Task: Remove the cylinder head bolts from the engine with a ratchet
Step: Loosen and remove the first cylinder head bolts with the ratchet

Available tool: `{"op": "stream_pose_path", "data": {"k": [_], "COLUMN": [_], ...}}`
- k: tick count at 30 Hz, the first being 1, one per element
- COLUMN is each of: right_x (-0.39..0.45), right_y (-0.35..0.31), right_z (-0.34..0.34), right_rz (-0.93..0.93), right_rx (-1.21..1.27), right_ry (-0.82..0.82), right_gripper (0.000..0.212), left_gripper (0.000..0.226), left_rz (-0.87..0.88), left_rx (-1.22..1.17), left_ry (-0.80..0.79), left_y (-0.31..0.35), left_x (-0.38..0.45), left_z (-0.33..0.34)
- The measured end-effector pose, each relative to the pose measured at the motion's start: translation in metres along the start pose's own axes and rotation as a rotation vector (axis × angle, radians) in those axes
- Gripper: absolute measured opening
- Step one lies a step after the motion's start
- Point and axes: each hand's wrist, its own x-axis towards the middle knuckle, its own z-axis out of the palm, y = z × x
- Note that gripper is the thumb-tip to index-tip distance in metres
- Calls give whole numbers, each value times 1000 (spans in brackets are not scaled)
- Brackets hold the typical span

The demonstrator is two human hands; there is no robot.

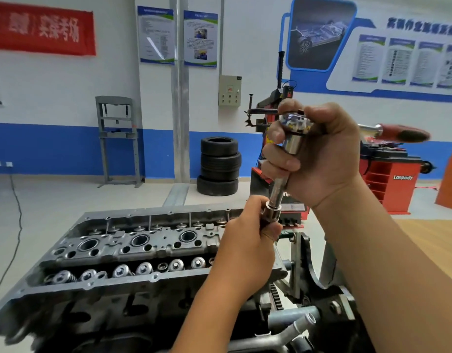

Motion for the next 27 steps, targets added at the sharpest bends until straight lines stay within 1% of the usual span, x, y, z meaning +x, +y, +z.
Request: {"op": "stream_pose_path", "data": {"k": [2, 4, 5, 6, 7, 11, 13, 15, 18, 20, 22, 23, 25, 27], "right_x": [-4, -7, -7, -5, -2, 7, 8, 5, -1, -5, -5, -4, 1, 8], "right_y": [7, 16, 19, 20, 19, 6, 2, 2, 10, 18, 22, 23, 22, 16], "right_z": [3, 9, 12, 15, 16, 12, 5, 3, 5, 9, 17, 19, 23, 20], "right_rz": [-100, -245, -301, -324, -301, 6, 53, 33, -138, -279, -380, -403, -358, -211], "right_rx": [-62, -205, -274, -316, -322, -157, -61, -23, -96, -159, -241, -277, -302, -240], "right_ry": [112, 227, 254, 253, 226, 0, -26, 8, 119, 196, 224, 218, 143, 13], "right_gripper": [21, 17, 15, 14, 14, 20, 24, 25, 23, 16, 7, 11, 12, 10], "left_gripper": [23, 22, 21, 19, 18, 28, 28, 31, 35, 31, 25, 21, 16, 15], "left_rz": [14, 13, 8, 5, 10, 70, 61, 46, 44, 48, 55, 58, 59, 66], "left_rx": [16, -3, -21, -38, -49, -89, -79, -77, -74, -91, -100, -106, -115, -117], "left_ry": [34, 24, 11, 0, -6, -3, 18, 53, 98, 103, 74, 46, 1, 1], "left_y": [1, 0, -1, -1, -2, 0, 1, 3, 4, 4, 4, 5, 5, 4], "left_x": [-1, -1, -1, -1, -1, -3, -1, 0, -1, -2, -2, -1, -1, -1], "left_z": [3, 4, 3, 1, -1, -7, -6, -2, 4, 5, 3, 2, -1, -3]}}
